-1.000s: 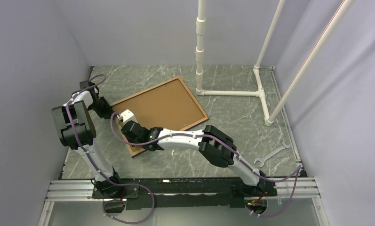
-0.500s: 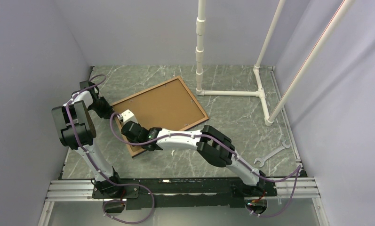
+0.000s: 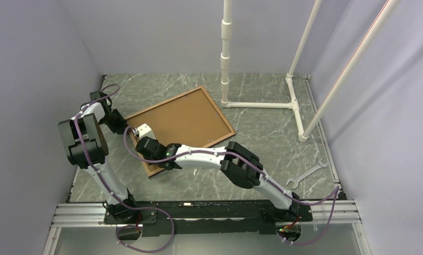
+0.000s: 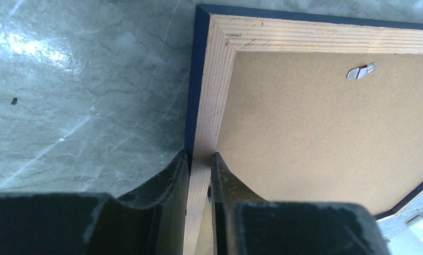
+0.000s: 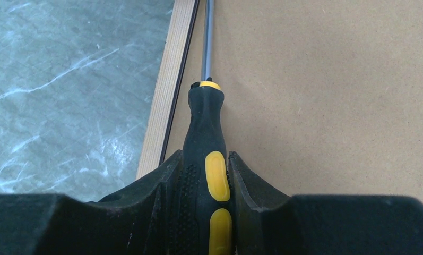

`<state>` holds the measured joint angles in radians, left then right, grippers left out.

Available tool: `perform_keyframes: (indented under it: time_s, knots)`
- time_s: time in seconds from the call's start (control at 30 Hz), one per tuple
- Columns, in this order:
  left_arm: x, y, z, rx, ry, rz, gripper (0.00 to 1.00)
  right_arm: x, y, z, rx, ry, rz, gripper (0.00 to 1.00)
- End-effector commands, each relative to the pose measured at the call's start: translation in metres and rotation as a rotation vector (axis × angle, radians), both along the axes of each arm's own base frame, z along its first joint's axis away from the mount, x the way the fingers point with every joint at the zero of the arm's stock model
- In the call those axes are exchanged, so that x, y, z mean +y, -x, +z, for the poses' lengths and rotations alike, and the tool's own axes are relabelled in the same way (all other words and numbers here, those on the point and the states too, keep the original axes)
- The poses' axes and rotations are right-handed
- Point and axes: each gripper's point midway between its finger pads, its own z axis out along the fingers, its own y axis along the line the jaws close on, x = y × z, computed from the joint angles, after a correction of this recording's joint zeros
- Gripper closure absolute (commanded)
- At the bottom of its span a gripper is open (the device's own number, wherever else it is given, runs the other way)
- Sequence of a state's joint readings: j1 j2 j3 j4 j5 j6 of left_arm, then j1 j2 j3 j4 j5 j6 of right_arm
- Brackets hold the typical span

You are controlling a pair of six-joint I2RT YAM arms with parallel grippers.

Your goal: Take the photo out of the frame

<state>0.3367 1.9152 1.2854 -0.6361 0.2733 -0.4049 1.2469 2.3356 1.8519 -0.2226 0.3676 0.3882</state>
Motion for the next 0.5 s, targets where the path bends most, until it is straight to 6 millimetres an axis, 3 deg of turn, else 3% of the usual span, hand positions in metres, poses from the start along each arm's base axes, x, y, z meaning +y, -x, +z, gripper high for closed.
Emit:
perform_keyframes:
  time_s: [0.0, 0.47]
  knots:
    - [-0.002, 0.014, -0.013, 0.075, 0.002, -0.017, 1.00, 0.007, -0.016, 0.013, -0.032, -0.011, -0.076, 1.00]
    - [-0.003, 0.013, -0.012, 0.072, 0.009, -0.019, 1.00, 0.002, -0.023, 0.003, -0.059, 0.055, -0.103, 1.00]
